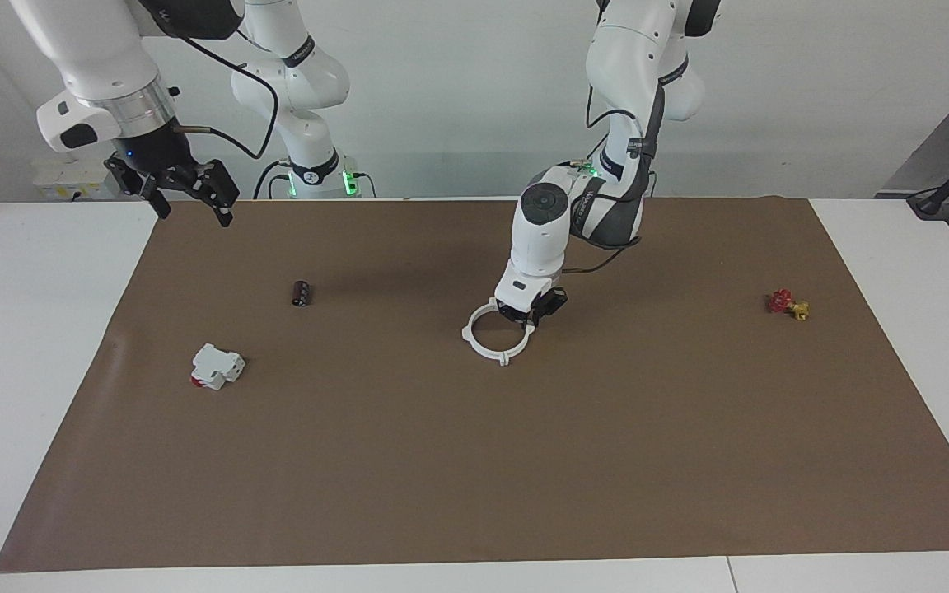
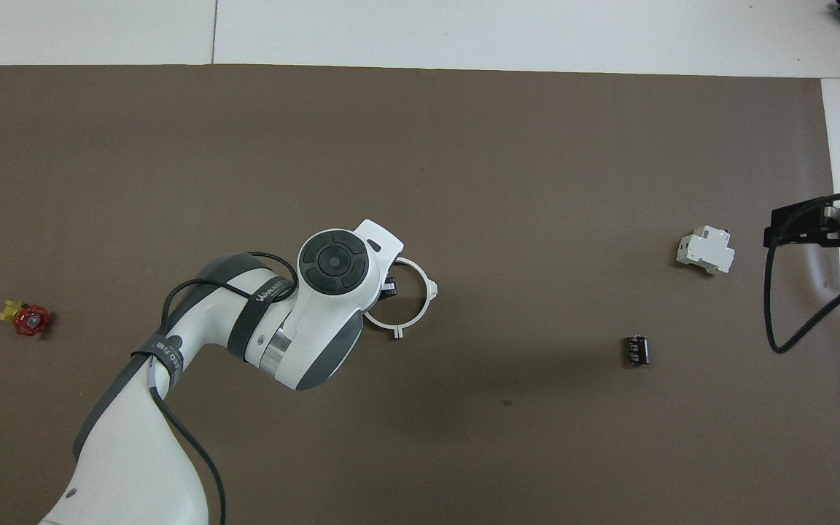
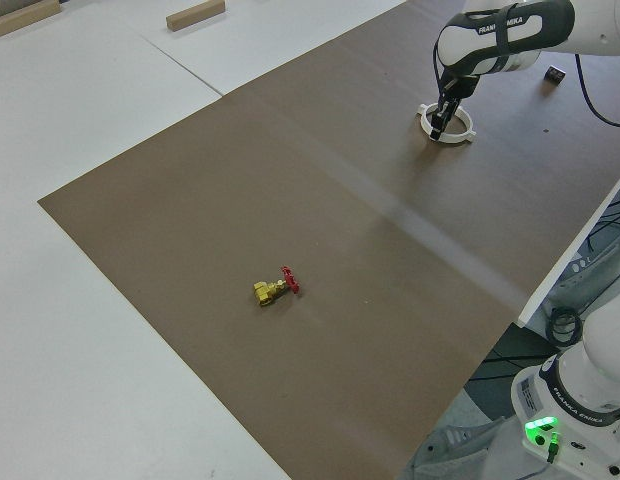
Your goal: Assemble drain pipe with both arms
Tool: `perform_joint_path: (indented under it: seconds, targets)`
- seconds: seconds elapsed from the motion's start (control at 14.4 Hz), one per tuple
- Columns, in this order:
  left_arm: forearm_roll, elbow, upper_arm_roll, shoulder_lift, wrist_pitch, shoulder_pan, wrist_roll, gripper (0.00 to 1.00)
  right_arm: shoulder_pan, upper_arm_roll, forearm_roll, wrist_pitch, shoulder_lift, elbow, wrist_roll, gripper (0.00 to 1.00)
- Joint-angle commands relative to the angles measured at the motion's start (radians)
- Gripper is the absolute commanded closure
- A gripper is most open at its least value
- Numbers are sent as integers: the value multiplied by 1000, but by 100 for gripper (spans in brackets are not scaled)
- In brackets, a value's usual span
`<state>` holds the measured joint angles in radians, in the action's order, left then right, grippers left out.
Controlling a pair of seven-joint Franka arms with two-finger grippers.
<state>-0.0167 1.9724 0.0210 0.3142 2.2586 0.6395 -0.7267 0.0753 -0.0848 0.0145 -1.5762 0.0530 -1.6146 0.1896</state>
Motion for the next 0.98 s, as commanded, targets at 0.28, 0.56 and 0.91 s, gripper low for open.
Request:
perform_joint_path:
  seconds: [0.28,0.56,0.91]
  targets:
    - [-19,28,10,-18,21,9,13,59,-6,2,-19,10,-4,10,-24,0]
    - [-19,26,10,-20,15,6,61,10,-6,2,-19,10,-4,10,-24,0]
    - [-17,-7,10,-26,29,-32,78,1,-6,2,-19,10,-4,10,-24,0]
